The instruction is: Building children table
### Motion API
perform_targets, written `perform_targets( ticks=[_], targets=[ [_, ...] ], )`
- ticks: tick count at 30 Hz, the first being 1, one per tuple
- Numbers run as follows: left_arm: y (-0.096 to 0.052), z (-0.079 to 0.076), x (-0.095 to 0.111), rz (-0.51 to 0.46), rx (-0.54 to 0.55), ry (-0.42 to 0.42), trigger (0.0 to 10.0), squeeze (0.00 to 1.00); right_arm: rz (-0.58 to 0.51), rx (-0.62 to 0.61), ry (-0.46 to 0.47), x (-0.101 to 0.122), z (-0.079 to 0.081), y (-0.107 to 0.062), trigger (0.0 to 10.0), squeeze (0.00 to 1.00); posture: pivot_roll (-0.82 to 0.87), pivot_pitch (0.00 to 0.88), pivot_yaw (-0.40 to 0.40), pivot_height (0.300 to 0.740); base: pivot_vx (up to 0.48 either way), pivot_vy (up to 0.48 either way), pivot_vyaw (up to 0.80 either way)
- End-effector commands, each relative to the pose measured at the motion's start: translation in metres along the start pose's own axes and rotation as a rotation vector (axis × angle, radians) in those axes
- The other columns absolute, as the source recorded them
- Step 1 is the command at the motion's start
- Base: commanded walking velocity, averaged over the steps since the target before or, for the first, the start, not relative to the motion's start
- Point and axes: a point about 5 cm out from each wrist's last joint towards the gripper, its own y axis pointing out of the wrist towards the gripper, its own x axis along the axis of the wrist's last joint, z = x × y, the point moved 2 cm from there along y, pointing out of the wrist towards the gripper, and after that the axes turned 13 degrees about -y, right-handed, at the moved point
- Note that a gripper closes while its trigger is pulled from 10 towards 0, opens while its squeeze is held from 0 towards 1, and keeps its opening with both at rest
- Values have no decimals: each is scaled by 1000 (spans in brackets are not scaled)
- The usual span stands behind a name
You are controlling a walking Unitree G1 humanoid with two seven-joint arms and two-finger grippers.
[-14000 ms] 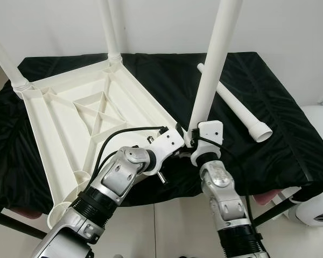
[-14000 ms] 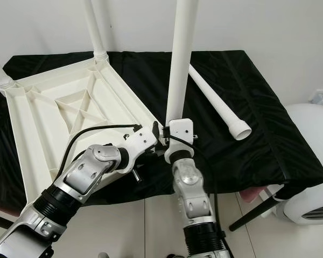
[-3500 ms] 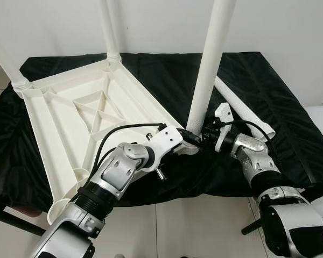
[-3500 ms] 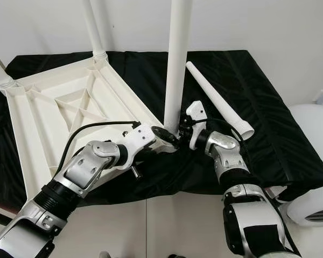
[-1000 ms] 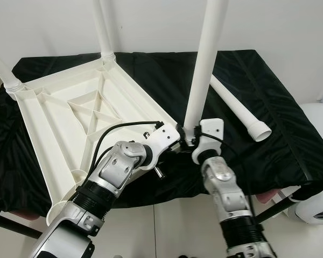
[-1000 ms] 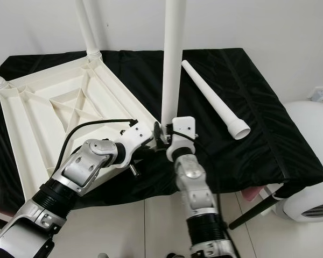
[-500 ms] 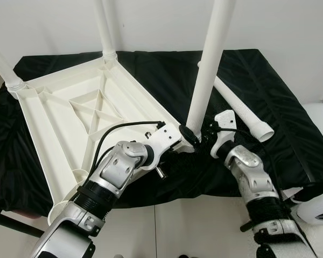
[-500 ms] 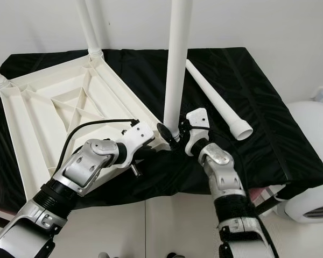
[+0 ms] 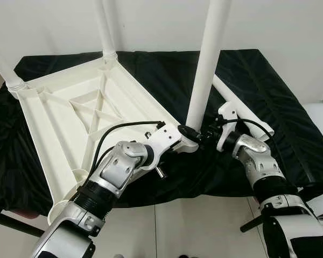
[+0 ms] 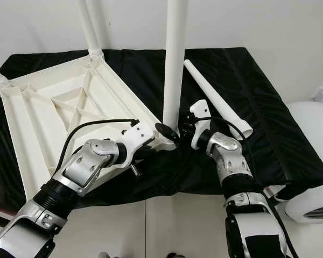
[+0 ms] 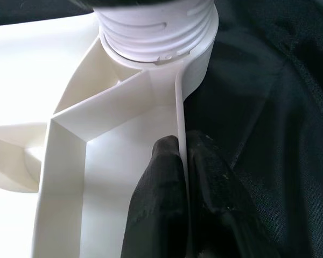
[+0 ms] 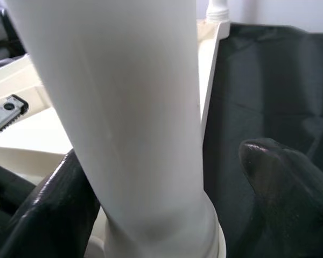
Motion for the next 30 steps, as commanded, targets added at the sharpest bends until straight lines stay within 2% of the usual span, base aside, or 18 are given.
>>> perform_targets(
  ticks=[1, 2, 3, 4, 5, 6, 7, 13, 18, 23, 26, 27, 30],
  targets=[
    [0, -1, -3, 17, 15, 16, 10000, 0, 17, 45, -20, -2, 3, 3, 10000, 0, -87, 125, 47, 740, 0, 0, 0],
    [1, -1, -3, 17, 15, 16, 10000, 0, 18, 52, -22, -2, 5, 5, 10000, 0, -86, 126, 46, 740, 0, 0, 0],
    [1, -2, -3, 16, 14, 17, 10000, 0, 12, 64, -21, -1, 6, 8, 7882, 0, -84, 127, 45, 740, 0, 0, 0],
    [1, -2, -3, 16, 14, 17, 10000, 0, 12, 64, -21, -1, 6, 8, 7882, 0, -84, 127, 45, 740, 0, 0, 0],
    [1, -2, -2, 16, 14, 17, 10000, 0, 8, 72, -22, -1, 8, 9, 5059, 0, -83, 127, 45, 740, 0, 0, 0],
    [1, -2, -2, 16, 14, 17, 10000, 0, 8, 72, -22, -1, 8, 9, 5059, 0, -83, 127, 45, 740, 0, 0, 0],
    [1, -3, -3, 17, 11, 17, 10000, 0, -9, 87, -16, 0, 10, 12, 0, 0, -83, 128, 46, 740, 0, 0, 0],
    [1, -4, -5, 22, 8, 17, 10000, 0, -39, 108, -15, 0, 14, 13, 0, 0, -83, 131, 46, 740, 0, 0, 0],
    [0, -4, -5, 23, 8, 15, 10000, 0, -82, 78, -9, 3, 14, 11, 0, 0, -85, 137, 45, 740, 0, 0, 0],
    [1, -3, -5, 23, 9, 11, 10000, 0, -114, 17, 0, 2, 15, 8, 0, 0, -88, 137, 44, 740, 0, 0, 0],
    [1, -3, -5, 23, 12, 10, 10000, 0, -104, -34, -4, -1, 16, 5, 0, 0, -93, 134, 41, 740, 0, 0, 0],
    [1, -3, -5, 21, 14, 6, 10000, 0, -101, -88, 4, -5, 18, 2, 0, 0, -97, 135, 44, 740, 0, 0, 0],
    [1, -3, -5, 21, 14, 5, 10000, 0, -102, -114, 6, -5, 20, 0, 0, 0, -100, 135, 47, 740, 0, 0, 0]
  ],
)
